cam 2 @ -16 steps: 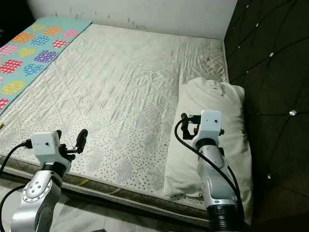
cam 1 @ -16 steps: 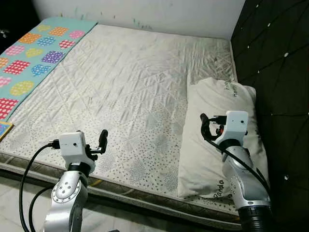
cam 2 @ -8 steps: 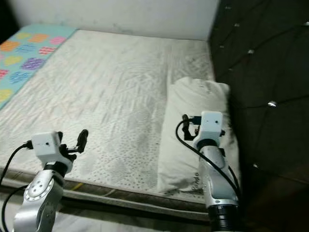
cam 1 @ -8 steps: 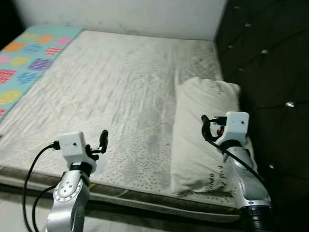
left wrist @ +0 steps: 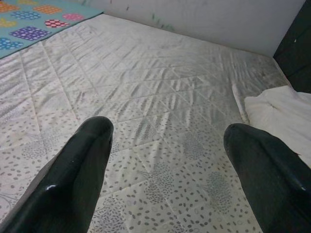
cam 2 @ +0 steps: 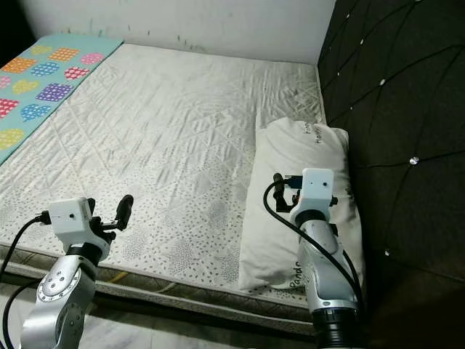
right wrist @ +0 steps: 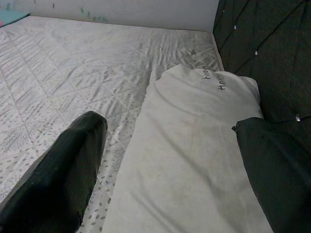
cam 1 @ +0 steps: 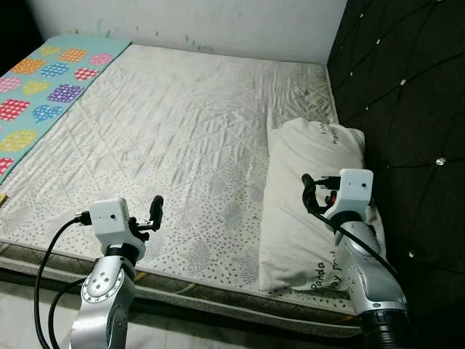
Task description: Clean up the room
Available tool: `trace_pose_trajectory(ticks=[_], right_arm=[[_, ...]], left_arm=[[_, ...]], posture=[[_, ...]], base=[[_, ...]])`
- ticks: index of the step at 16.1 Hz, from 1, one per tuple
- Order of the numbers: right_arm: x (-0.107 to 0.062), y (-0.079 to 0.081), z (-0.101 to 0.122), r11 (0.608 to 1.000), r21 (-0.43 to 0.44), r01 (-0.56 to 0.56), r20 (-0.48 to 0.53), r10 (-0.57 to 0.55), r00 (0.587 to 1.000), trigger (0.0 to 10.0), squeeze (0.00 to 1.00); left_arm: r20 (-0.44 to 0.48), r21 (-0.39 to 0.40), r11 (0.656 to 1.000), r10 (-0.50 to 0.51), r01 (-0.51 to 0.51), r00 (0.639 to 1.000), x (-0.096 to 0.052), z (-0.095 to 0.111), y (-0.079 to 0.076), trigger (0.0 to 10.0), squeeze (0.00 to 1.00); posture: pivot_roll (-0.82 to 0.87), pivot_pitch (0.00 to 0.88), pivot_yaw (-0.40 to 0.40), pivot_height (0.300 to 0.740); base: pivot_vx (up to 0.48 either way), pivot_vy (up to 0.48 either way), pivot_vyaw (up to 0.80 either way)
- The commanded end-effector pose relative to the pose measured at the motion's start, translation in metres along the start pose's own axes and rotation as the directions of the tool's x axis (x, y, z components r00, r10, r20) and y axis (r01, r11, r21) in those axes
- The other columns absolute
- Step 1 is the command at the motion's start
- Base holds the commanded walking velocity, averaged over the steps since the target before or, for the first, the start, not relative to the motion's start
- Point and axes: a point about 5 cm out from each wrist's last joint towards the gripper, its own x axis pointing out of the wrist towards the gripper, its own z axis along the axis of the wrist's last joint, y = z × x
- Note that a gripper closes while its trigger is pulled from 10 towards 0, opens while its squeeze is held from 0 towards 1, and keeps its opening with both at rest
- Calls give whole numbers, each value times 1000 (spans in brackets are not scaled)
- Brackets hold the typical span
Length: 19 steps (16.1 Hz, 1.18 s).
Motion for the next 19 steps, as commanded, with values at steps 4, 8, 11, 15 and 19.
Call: trace_pose_trajectory(ticks=[4, 8, 11, 15, 19], right_arm=[[-1, -2, -4, 1000, -8, 0, -10, 0, 1000, 10000, 0], [-1, -3, -4, 1000, -14, 1, -13, -1, 1000, 10000, 0], [1, -4, -3, 1000, -20, -1, -11, 1, 1000, 10000, 0], [1, -6, -4, 999, -33, -8, -13, 8, 1000, 10000, 0], [1, -5, -4, 999, -40, -11, -12, 11, 1000, 10000, 0]], left_arm=[[-16, 17, 1000, 17, -17, 1000, 0, -3, 3, 10000, 0], [-18, 14, 1000, 15, -15, 1000, 0, -4, 2, 10000, 0], [-16, 17, 1000, 16, -16, 1000, 0, -4, 2, 10000, 0], [15, 16, 1000, -22, 22, 1000, -3, -1, 2, 10000, 0], [36, -10, 999, -53, 54, 998, -5, 2, 0, 10000, 0]], posture=[[-136, 76, -19, 740], [-138, 72, -22, 740], [-137, 68, -24, 740], [-139, 65, -28, 740], [-139, 68, -28, 740]], base=[[0, 335, 0], [0, 336, 0], [0, 397, 0], [0, 100, 0], [155, 0, 0]])
